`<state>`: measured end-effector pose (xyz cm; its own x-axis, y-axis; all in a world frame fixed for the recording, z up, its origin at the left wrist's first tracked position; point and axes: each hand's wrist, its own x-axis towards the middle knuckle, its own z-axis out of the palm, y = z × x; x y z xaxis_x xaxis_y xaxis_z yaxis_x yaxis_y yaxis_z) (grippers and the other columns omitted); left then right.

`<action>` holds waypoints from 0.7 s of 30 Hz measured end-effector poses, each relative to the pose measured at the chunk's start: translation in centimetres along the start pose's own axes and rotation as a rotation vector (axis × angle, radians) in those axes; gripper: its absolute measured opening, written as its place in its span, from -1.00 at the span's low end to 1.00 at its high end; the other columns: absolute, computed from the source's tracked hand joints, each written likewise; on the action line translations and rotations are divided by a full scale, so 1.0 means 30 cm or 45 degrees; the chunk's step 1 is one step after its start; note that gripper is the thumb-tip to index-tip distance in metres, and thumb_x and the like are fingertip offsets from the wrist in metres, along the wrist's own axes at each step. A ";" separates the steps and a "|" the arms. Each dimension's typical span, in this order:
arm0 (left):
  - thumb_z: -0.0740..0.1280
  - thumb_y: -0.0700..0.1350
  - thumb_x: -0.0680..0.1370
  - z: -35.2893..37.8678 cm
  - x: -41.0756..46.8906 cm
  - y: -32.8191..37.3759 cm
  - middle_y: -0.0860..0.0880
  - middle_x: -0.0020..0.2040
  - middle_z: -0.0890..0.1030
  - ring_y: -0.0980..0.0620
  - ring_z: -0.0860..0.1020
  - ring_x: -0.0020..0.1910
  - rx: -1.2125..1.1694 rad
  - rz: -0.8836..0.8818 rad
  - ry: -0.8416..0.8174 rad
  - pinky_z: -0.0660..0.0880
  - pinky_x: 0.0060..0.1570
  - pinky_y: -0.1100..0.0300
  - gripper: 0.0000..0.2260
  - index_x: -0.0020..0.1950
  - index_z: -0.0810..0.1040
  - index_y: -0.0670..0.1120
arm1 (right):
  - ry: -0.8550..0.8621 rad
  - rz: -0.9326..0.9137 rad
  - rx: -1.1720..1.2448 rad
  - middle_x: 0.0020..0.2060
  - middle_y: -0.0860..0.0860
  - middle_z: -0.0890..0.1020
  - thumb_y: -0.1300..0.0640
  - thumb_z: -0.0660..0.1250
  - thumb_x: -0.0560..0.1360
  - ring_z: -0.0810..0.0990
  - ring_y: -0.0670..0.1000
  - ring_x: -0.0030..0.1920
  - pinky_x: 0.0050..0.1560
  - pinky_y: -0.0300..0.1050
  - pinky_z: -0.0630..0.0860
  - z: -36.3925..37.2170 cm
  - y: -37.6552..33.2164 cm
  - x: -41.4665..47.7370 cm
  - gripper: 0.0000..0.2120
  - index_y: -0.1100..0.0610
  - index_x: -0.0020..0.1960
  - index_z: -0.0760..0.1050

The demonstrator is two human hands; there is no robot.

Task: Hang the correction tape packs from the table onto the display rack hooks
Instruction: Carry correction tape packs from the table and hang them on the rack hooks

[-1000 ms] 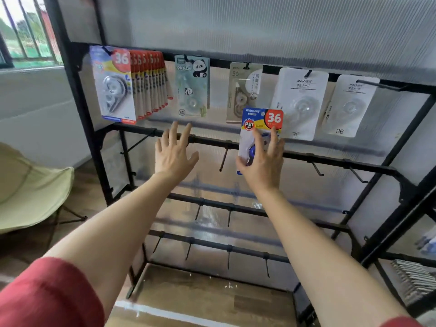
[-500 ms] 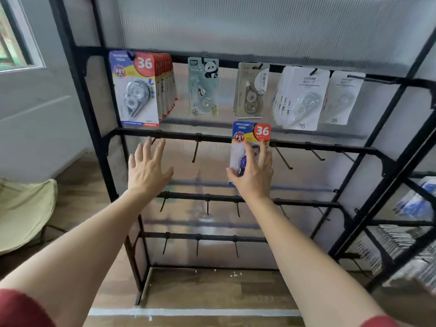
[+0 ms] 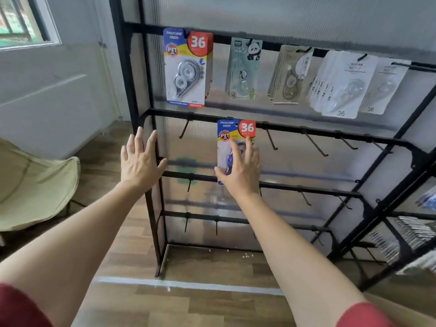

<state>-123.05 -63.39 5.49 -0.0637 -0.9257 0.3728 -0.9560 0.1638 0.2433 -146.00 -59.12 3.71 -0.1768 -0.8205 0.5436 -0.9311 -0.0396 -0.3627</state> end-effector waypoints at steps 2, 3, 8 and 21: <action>0.25 0.08 0.57 -0.009 0.001 -0.034 -0.14 0.58 -0.13 -0.17 -0.10 0.54 0.034 0.009 -0.008 -0.08 0.48 -0.11 -0.31 0.58 -0.06 0.02 | -0.001 -0.046 0.049 0.50 0.23 0.16 -0.09 0.47 0.39 0.19 0.34 0.44 0.29 0.31 0.37 0.037 -0.041 -0.002 -0.25 0.10 0.48 0.27; 0.25 0.08 0.57 -0.012 0.001 -0.049 -0.14 0.58 -0.12 -0.17 -0.10 0.54 0.054 0.025 -0.007 -0.08 0.48 -0.11 -0.31 0.58 -0.06 0.02 | -0.021 -0.060 0.066 0.49 0.24 0.18 -0.08 0.48 0.38 0.21 0.34 0.43 0.27 0.32 0.39 0.055 -0.060 -0.003 -0.25 0.11 0.47 0.28; 0.26 0.07 0.57 -0.002 0.007 -0.102 -0.14 0.58 -0.09 -0.16 -0.09 0.55 0.085 0.045 -0.007 -0.08 0.49 -0.11 -0.32 0.58 -0.04 0.02 | -0.058 -0.150 0.109 0.45 0.26 0.26 -0.13 0.48 0.33 0.30 0.35 0.37 0.18 0.34 0.45 0.147 -0.139 0.000 -0.20 -0.01 0.42 0.13; 0.25 0.08 0.58 0.050 0.175 -0.253 -0.15 0.58 -0.09 -0.17 -0.10 0.55 0.037 0.194 -0.095 -0.08 0.48 -0.10 -0.32 0.58 -0.05 0.01 | -0.274 -0.053 -0.005 0.54 0.14 0.01 -0.16 0.35 0.48 0.05 0.24 0.50 0.40 0.20 0.28 0.334 -0.303 0.009 -0.25 -0.01 0.54 0.09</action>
<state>-116.57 -70.00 4.27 -0.2289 -0.9137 0.3358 -0.9413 0.2956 0.1628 -134.39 -64.68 -0.42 -0.0665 -0.9211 0.3835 -0.9376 -0.0739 -0.3399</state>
